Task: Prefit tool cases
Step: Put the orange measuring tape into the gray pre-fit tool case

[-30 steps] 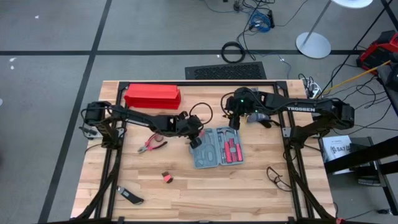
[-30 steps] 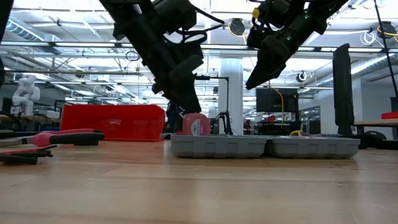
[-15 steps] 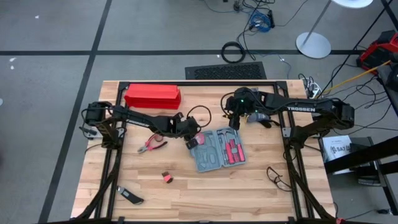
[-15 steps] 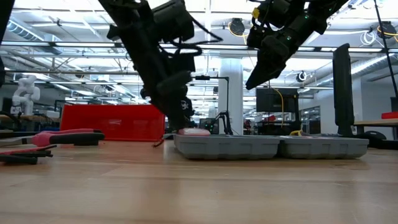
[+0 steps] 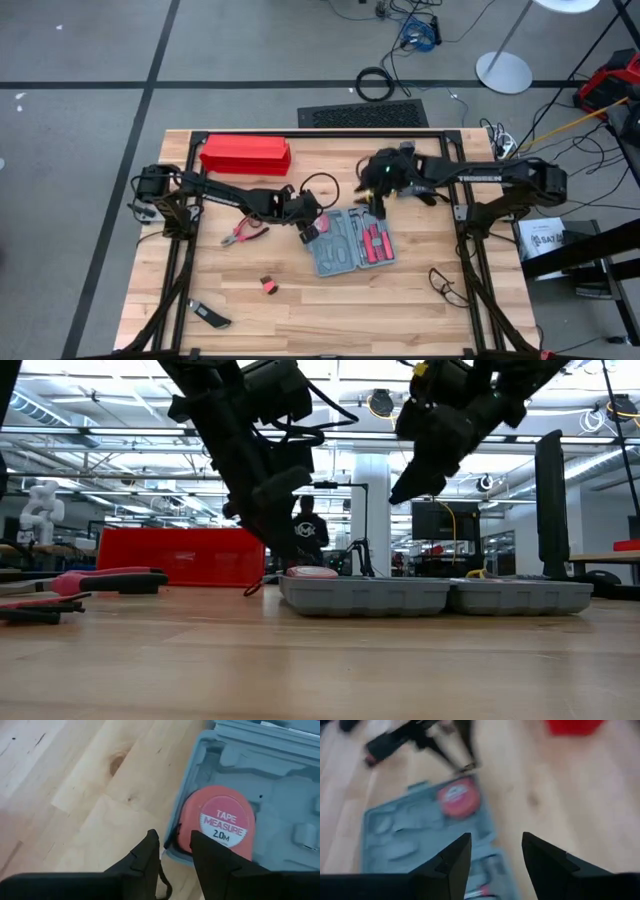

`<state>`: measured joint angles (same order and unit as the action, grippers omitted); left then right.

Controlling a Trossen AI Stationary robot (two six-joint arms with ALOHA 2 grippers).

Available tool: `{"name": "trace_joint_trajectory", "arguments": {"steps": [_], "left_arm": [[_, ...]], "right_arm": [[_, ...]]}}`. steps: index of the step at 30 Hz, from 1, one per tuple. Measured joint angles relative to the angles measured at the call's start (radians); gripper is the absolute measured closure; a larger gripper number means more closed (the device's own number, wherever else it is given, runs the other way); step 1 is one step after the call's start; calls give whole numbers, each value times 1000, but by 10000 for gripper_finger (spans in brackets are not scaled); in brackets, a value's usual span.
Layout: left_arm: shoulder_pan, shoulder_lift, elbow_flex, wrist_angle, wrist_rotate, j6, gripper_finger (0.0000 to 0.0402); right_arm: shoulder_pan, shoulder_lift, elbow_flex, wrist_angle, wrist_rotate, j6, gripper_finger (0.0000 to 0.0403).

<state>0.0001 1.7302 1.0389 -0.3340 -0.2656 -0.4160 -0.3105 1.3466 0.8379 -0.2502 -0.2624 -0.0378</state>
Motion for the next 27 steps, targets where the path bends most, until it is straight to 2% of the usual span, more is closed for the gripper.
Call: {"name": "trace_joint_trajectory", "arguments": {"steps": [3, 7, 12, 14, 18, 22, 27], "left_arm": [[0, 0, 0, 1, -36, 15, 285], [0, 0, 0, 2, -47, 40, 285], [-1, 0, 1, 1, -55, 82, 285], [0, -1, 1, 4, -64, 104, 285], [0, -2, 1, 11, -70, 136, 285], [0, -2, 1, 11, -69, 148, 285], [0, 3, 1, 10, -50, 187, 285]], "right_arm": [[51, 51, -70, 86, 24, 55, 244], [130, 123, -117, 294, 30, 133, 277], [213, 223, -116, 448, 29, 177, 369], [231, 256, -116, 472, 31, 191, 393], [247, 319, -116, 524, 82, 254, 397], [247, 381, -115, 591, 86, 279, 401], [247, 452, -64, 589, 84, 277, 402]]}}
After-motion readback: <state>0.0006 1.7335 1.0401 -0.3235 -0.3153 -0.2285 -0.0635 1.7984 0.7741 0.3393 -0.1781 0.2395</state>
